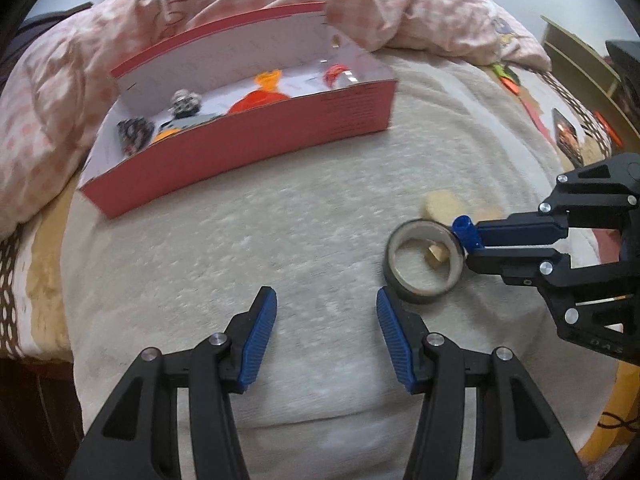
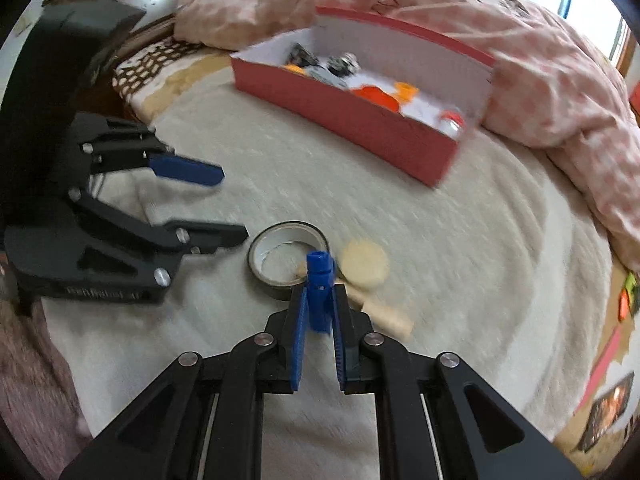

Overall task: Organize objects
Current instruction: 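Grasp the black tape roll with the left gripper while the right holds the blue piece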

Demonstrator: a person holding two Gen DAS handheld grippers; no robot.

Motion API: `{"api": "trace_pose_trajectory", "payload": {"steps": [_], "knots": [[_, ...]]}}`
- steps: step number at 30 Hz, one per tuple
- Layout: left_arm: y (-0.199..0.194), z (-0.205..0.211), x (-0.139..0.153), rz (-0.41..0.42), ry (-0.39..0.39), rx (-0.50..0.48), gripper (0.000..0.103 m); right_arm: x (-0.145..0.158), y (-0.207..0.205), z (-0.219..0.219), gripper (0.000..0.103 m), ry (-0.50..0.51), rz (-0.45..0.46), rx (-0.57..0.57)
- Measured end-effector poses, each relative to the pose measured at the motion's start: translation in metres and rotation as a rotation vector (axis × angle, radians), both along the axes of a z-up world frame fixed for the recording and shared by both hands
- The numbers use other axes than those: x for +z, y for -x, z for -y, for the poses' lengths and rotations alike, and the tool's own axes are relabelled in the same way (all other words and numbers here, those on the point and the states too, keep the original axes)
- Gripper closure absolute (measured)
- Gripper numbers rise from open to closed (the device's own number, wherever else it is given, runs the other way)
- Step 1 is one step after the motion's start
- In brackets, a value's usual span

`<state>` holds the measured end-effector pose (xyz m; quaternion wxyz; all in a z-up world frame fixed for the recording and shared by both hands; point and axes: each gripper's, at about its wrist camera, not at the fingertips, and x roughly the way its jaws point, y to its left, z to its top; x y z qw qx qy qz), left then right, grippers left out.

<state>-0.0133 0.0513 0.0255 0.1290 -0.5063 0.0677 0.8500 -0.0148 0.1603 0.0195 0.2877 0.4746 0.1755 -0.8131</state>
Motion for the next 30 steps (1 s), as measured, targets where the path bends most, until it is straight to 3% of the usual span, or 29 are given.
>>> {"api": "trace_pose_trajectory", "payload": {"steps": [9,16,25,30], "knots": [[0.0,0.018,0.005,-0.035,-0.03,0.01,0.051,-0.005,0.028,0.03,0.09,0.035,-0.015,0.018],[0.018,-0.004,0.003,-0.067,-0.017,-0.096,0.05,0.002,0.037,0.017,0.09,0.06,-0.01,-0.05],[0.031,-0.021,-0.009,-0.054,0.023,-0.136,0.05,-0.008,0.045,0.01,0.09,0.037,0.012,-0.075],[0.04,-0.018,-0.012,-0.048,-0.014,-0.13,0.049,-0.009,0.048,0.012,0.089,0.031,0.012,-0.071]]}}
